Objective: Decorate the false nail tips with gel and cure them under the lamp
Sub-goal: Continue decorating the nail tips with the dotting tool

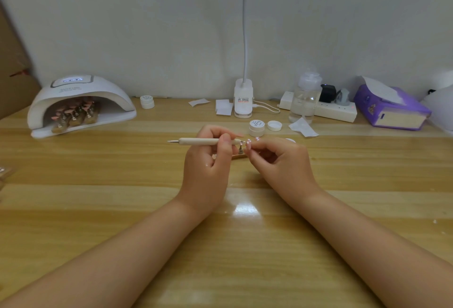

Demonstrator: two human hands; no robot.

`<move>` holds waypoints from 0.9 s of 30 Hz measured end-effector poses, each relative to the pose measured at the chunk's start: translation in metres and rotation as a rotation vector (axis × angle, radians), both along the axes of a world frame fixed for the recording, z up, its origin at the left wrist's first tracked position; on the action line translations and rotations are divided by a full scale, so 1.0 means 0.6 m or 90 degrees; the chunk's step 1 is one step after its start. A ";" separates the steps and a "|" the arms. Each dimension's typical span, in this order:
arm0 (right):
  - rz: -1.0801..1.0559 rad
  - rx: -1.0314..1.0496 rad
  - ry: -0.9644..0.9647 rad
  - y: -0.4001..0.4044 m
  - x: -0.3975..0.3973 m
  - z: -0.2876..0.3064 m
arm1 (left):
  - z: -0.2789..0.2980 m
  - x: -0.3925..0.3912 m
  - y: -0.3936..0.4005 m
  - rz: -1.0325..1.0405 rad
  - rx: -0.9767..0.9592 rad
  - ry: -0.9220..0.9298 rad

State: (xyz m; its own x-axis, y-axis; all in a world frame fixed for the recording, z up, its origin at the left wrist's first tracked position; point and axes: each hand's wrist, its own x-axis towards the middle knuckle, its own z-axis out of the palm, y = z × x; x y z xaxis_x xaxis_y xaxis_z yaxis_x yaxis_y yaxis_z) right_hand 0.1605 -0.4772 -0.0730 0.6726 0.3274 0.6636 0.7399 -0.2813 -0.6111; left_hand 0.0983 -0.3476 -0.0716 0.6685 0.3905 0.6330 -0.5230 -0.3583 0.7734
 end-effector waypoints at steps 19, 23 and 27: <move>-0.001 -0.002 0.000 0.000 0.002 -0.002 | -0.005 0.005 0.001 -0.020 0.025 0.025; -0.001 -0.002 0.000 0.000 0.002 -0.003 | -0.005 0.004 0.001 -0.018 0.031 0.026; -0.002 -0.002 -0.001 0.000 0.003 -0.004 | -0.005 0.004 -0.001 -0.016 0.031 0.025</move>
